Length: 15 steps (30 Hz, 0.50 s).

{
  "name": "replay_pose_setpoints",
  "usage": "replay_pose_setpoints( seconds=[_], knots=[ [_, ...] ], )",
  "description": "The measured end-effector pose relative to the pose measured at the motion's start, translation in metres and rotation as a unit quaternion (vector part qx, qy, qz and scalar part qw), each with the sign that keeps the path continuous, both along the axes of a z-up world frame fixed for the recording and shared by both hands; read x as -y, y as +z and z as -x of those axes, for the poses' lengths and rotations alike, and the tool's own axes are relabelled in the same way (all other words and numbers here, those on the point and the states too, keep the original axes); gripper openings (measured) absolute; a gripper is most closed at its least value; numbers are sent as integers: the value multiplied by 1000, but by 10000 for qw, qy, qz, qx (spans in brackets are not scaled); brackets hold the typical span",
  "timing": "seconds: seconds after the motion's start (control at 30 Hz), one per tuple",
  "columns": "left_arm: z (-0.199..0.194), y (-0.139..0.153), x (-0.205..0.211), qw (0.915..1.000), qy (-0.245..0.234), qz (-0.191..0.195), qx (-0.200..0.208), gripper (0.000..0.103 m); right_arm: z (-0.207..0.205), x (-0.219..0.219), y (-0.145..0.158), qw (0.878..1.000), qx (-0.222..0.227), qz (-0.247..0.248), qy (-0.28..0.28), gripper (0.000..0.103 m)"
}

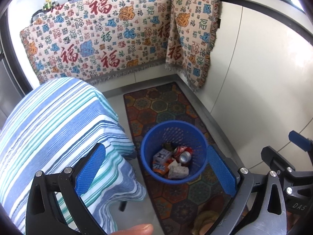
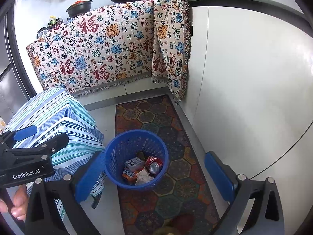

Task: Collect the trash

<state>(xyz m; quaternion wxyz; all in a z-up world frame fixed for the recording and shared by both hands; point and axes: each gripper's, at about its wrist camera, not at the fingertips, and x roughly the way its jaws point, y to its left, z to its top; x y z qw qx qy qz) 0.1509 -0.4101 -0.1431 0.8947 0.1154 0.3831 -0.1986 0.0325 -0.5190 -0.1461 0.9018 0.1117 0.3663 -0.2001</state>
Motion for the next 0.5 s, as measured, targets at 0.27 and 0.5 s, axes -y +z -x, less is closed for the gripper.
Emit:
replay_pose_setpoints(
  seconds=[0.27,0.5],
  knots=[
    [1,-1,-1,10000,-4,0,29,103,-1,-1,0,10000,-14,2,41,103],
    [-2,-2,-1,10000,-16,-2,-14,102,-1,-2,0,10000,-18,11,54,103]
  ],
)
